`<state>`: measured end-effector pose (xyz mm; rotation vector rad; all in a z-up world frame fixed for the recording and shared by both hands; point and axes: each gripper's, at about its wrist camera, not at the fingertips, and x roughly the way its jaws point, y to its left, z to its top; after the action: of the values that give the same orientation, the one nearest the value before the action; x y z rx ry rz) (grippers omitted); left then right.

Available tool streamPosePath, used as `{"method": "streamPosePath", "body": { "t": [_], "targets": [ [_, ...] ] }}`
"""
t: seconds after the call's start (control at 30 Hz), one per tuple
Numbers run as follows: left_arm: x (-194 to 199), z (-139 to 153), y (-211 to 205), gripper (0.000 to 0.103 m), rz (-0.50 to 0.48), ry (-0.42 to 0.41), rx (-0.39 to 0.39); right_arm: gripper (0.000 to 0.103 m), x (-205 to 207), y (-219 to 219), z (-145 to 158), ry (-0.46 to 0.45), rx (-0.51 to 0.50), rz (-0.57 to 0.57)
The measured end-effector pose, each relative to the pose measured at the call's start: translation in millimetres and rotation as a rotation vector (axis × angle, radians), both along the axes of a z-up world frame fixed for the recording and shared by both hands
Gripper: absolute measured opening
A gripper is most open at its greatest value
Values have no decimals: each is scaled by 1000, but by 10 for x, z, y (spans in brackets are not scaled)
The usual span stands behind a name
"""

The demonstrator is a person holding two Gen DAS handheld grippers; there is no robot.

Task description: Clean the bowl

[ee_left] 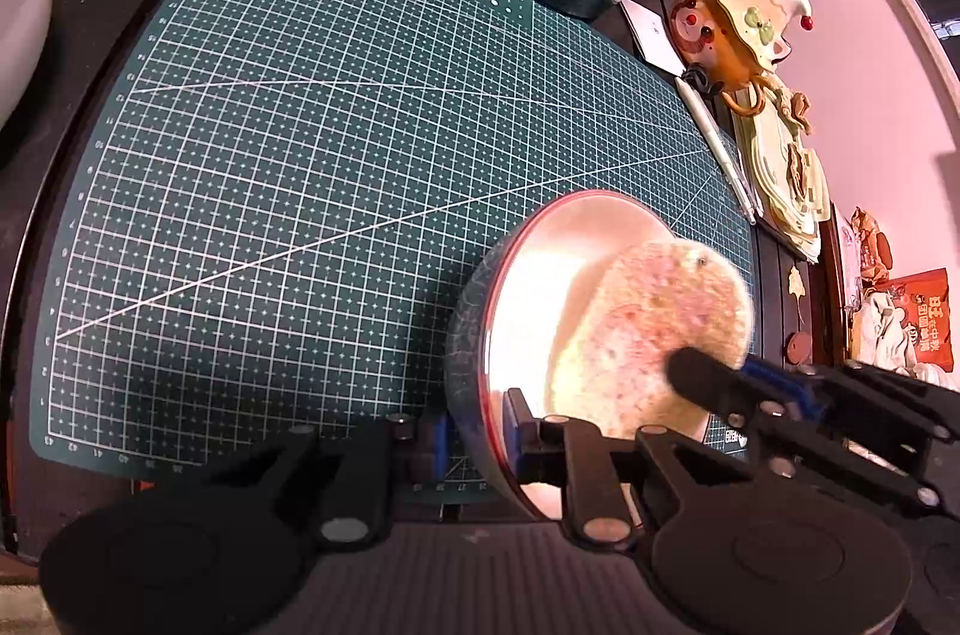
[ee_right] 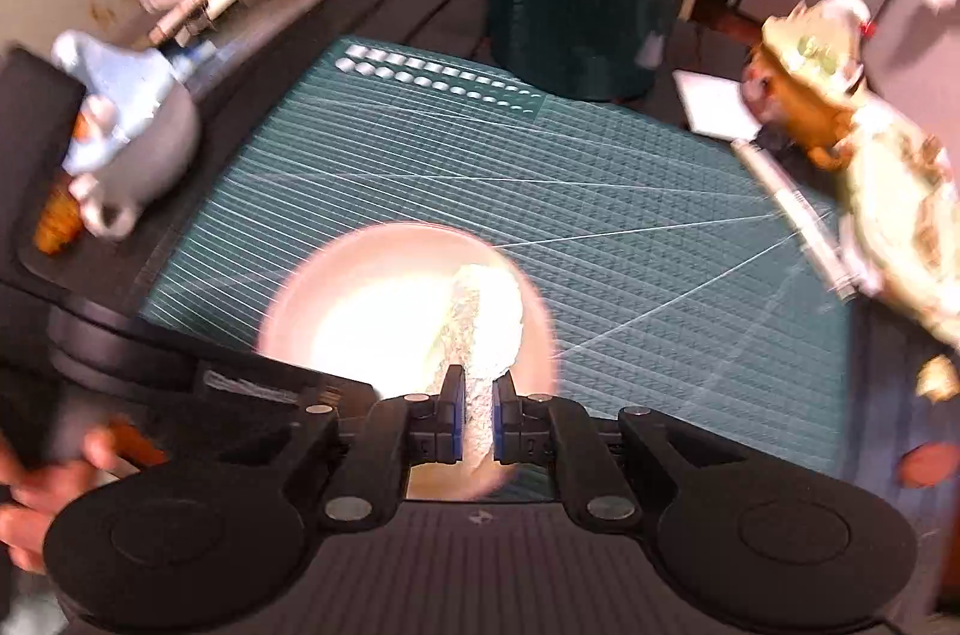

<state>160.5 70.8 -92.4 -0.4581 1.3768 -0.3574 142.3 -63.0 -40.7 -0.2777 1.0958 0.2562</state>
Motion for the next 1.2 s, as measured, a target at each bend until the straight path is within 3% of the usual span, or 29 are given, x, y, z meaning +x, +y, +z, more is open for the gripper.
{"method": "streamPosePath", "body": {
  "t": [0.2, 0.33, 0.43, 0.5, 0.67, 0.77, 0.83, 0.93, 1.13, 1.2],
  "targets": [
    [32, -1, 31, 17, -4, -11, 11, 7, -235, 153, 207, -183, -155, 110],
    [54, 99, 35, 14, -5, -95, 78, 7, -274, 29, 389, -191, -49, 71],
    [92, 138, 92, 13, 24, -121, 65, 7, -216, -141, 412, -130, 63, 17],
    [86, 146, 109, 15, 35, -102, 57, 7, -184, -213, 393, -103, 110, -11],
    [14, 177, 76, 38, 70, -70, 88, 7, -189, -338, 404, -102, 195, -54],
    [-61, 125, 5, 38, 107, -11, 63, 7, -215, -351, 438, -114, 211, -57],
    [-144, 87, -72, 35, 110, 19, 31, 7, -231, -371, 442, -116, 225, -58],
    [-304, 130, -136, 29, 126, 12, 66, 7, -251, -400, 448, -117, 241, -60],
    [-158, 76, 104, 11, 183, -2, 31, 7, -255, -416, 429, -113, 247, -57],
    [-61, 79, 150, 10, 182, -19, 31, 7, -254, -415, 422, -112, 243, -54]
  ]
}}
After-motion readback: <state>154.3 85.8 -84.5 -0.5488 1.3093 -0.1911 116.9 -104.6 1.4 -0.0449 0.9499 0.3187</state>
